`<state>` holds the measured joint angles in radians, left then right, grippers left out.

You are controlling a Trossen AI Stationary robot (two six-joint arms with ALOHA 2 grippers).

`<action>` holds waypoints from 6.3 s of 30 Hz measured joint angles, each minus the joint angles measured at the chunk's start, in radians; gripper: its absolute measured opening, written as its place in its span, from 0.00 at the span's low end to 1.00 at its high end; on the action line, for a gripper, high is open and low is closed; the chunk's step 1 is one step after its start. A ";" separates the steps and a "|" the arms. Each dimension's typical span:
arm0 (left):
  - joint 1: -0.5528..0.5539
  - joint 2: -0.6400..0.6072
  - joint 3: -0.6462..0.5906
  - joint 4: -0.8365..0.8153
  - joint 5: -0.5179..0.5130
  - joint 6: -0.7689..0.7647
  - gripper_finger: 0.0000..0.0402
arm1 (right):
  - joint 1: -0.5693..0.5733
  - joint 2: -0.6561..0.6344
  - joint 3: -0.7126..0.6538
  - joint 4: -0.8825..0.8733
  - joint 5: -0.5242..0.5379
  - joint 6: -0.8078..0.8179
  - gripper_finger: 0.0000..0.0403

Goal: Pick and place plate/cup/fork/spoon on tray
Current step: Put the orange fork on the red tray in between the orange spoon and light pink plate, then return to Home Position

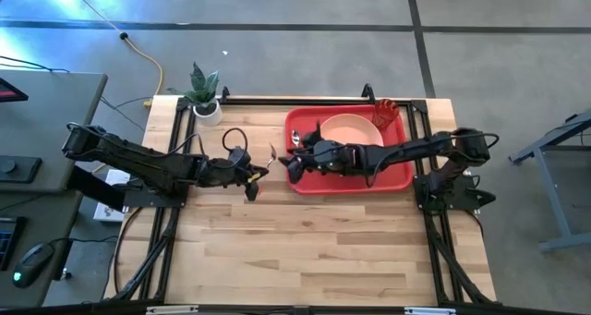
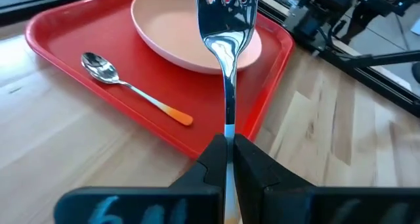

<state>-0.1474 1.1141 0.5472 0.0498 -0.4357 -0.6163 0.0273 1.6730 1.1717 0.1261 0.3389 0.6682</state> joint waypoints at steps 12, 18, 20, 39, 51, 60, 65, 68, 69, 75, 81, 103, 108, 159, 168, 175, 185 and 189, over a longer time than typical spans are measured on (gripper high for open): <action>0.009 0.000 0.000 0.081 -0.027 0.118 0.01 | -0.083 0.000 0.000 0.051 -0.131 -0.145 0.58; 0.042 0.000 0.001 0.139 0.019 0.131 0.01 | -0.088 0.001 0.000 0.096 -0.187 -0.227 0.56; 0.047 0.000 0.001 0.141 0.023 0.147 0.01 | -0.085 0.001 0.000 0.095 -0.152 -0.232 0.56; 0.057 0.180 0.007 0.329 0.113 0.146 0.01 | -0.087 0.001 0.000 0.005 -0.069 -0.094 0.11; 0.114 0.183 0.029 0.330 0.218 0.067 0.16 | -0.241 0.002 0.112 -0.214 -0.442 -0.263 0.00; 0.117 0.183 0.029 0.337 0.139 0.086 0.22 | -0.251 0.002 0.183 -0.400 -0.444 -0.417 0.00; 0.148 0.183 0.029 0.358 0.116 0.167 0.22 | -0.263 0.002 0.183 -0.444 -0.477 -0.438 0.00; 0.191 0.183 0.029 0.363 0.112 0.217 0.22 | -0.284 0.002 0.183 -0.466 -0.503 -0.474 0.00; 0.208 0.183 0.028 0.362 0.111 0.229 0.22 | -0.291 0.002 0.183 -0.467 -0.505 -0.500 0.00; 0.325 0.183 0.028 0.363 0.130 0.234 0.22 | -0.375 0.002 0.176 -0.498 -0.555 -0.695 0.00; 0.415 0.183 0.028 0.365 0.240 0.227 0.22 | -0.471 0.015 0.175 -0.576 -0.707 -0.753 0.00; 0.705 0.256 0.074 0.370 0.348 0.402 0.22 | -0.648 0.349 0.257 -0.428 -1.004 -0.958 0.00; 0.718 0.297 0.121 0.373 0.346 0.340 0.22 | -0.677 0.403 0.315 -0.435 -1.005 -0.961 0.00; 0.689 -0.252 0.182 0.257 0.297 0.435 0.22 | -0.686 0.326 0.499 -0.560 -0.914 -0.800 0.37; 0.650 -0.375 0.210 0.229 0.333 0.540 0.22 | -0.584 0.207 0.821 -0.962 -0.740 -0.894 0.20; 0.644 -0.282 0.210 0.269 0.433 0.514 0.21 | -0.470 0.044 0.826 -1.032 -0.777 -0.876 0.03; 0.557 -0.192 0.210 0.441 0.456 0.505 0.10 | -0.322 -0.409 0.338 -0.757 -0.533 -0.684 0.00; 0.573 -0.197 0.210 0.553 0.435 0.497 0.06 | -0.271 -0.616 0.079 -0.385 -0.569 -0.642 0.00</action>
<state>0.4256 0.9172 0.7570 0.6032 -0.0005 -0.1195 -0.2440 1.0571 1.2511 -0.2593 -0.2303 0.0264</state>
